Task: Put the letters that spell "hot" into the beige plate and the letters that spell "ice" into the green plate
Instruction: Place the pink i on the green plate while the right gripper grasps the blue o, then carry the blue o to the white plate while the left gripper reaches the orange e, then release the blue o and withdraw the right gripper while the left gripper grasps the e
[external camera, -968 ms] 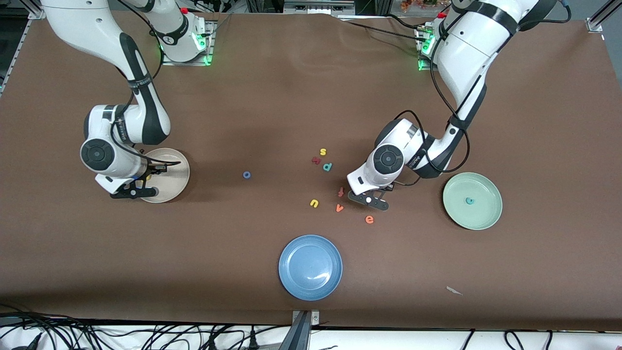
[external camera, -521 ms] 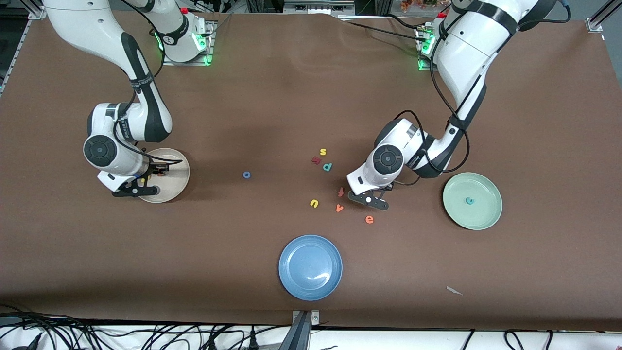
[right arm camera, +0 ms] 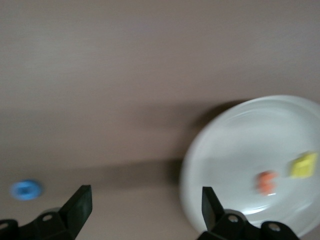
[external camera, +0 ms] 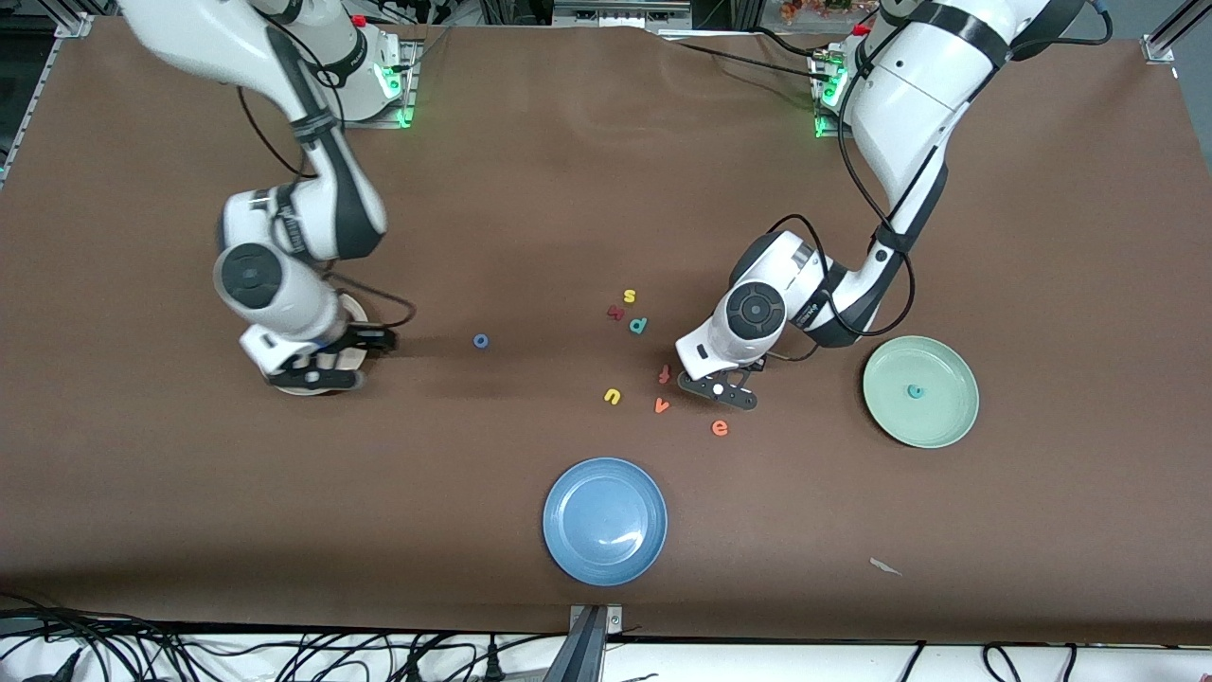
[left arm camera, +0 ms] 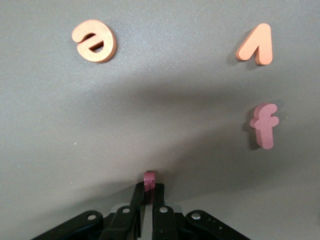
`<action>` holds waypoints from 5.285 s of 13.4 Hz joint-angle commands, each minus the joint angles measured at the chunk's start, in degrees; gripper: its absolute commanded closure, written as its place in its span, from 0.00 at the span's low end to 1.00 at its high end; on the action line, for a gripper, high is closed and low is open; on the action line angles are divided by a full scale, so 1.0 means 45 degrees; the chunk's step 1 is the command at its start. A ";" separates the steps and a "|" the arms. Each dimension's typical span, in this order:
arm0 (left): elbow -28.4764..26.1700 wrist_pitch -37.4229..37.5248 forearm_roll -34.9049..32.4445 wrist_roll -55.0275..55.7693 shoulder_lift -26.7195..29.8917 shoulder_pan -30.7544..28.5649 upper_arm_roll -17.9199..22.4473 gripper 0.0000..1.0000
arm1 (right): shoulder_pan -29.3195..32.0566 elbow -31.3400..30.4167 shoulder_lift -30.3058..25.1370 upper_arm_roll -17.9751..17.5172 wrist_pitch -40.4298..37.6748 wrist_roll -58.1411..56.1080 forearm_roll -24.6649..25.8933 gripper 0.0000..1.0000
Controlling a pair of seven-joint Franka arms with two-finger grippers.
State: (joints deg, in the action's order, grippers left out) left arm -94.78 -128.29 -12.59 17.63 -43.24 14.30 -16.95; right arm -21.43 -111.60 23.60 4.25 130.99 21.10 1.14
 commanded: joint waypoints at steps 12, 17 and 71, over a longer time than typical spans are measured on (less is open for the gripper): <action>0.0300 0.3387 -0.0308 -0.0651 0.1756 -0.2744 0.0074 1.00 | -0.0355 0.0035 0.2080 -0.2078 0.3117 0.0779 0.0020 0.08; 0.0242 0.4562 -0.0445 -0.3444 0.1875 -0.4699 0.0191 1.00 | -0.0510 0.0035 0.2275 -0.2078 0.3157 0.0818 0.0001 0.31; 0.5319 0.0246 0.0629 1.0358 -0.3047 0.0084 0.0660 0.33 | 0.0056 0.1785 0.0441 0.2725 -0.1813 -0.6135 -0.1268 0.01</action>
State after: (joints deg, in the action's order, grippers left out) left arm -73.11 -127.18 -10.52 62.93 -55.61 13.74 -14.79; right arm -21.51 -107.91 27.87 15.51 129.26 -4.85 -2.94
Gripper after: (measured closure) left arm 0.278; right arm 0.009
